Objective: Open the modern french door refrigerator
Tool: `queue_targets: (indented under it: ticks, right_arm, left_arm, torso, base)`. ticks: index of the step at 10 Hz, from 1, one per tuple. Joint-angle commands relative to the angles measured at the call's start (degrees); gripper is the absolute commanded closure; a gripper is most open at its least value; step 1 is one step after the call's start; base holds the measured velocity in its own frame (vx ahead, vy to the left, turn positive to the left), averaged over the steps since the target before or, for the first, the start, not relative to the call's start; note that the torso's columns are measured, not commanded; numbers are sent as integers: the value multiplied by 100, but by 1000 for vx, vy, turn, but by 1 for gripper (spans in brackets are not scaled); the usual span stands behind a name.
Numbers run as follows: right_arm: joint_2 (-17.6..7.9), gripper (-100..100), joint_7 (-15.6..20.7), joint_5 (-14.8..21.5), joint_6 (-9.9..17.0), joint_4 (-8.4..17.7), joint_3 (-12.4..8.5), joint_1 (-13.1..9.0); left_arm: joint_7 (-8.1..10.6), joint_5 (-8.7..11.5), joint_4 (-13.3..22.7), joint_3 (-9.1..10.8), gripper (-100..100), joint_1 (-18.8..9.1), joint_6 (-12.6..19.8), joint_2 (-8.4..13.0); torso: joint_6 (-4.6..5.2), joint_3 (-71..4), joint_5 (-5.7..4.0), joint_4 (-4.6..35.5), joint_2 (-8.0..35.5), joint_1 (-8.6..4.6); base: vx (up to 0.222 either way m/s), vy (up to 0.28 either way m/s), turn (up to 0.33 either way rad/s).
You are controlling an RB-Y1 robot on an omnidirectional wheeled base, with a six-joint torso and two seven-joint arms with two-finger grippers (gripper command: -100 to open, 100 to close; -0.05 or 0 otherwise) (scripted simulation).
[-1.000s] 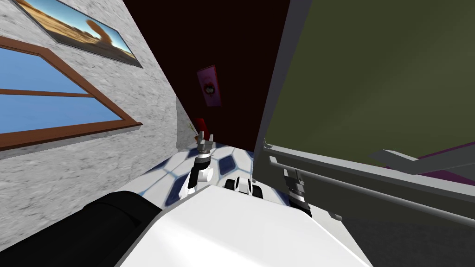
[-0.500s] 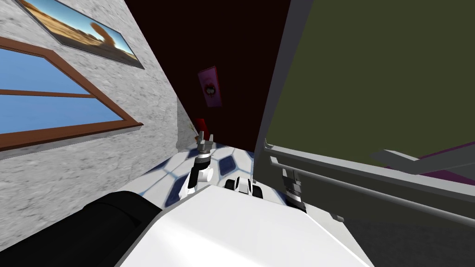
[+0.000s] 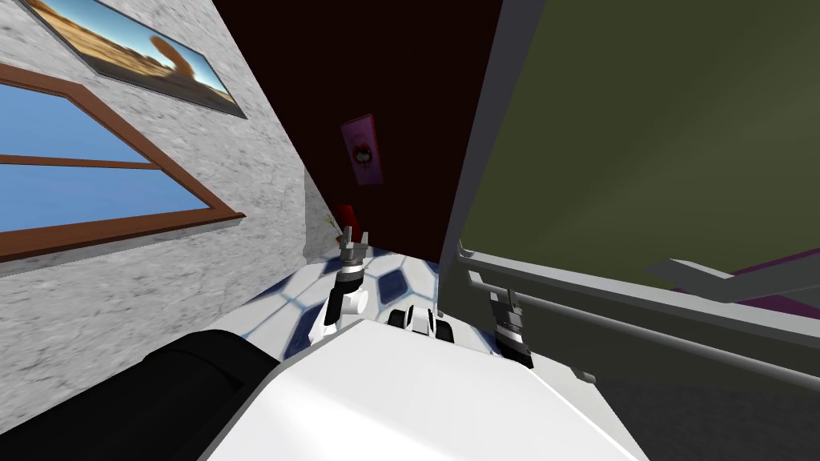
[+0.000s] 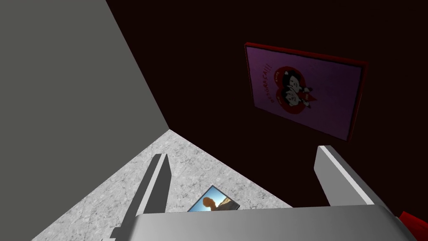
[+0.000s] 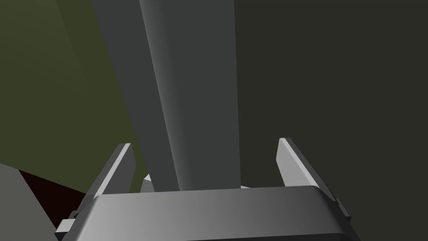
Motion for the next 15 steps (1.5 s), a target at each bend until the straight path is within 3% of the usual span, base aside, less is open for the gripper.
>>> queue_targets:
  ticks: [1,3,8,15]
  right_arm:
    - [41,100,55,1,-129,148,14,-11]
    - [143,100,157,9,-334,270,58,57]
    - [-166,100,-189,32,79,2,-33,-9]
    - [-202,100,-280,65,66,-94,6,90]
  left_arm:
    - [0,0,0,0,0,0,0,0]
    - [0,0,0,1,0,-1,0,1]
    - [0,0,1,-1,0,-2,1,0]
    - [0,0,1,0,0,-2,1,0]
  torso:
    - [1,3,-4,1,6,-13]
    - [-4,6,-30,-15,-2,-34]
    - [6,12,-10,-1,16,-20]
    - [6,6,-1,5,12,-15]
  base:
    - [-5,-8,15]
    - [-11,-42,16]
    - [-130,67,-38]
    - [-151,35,-28]
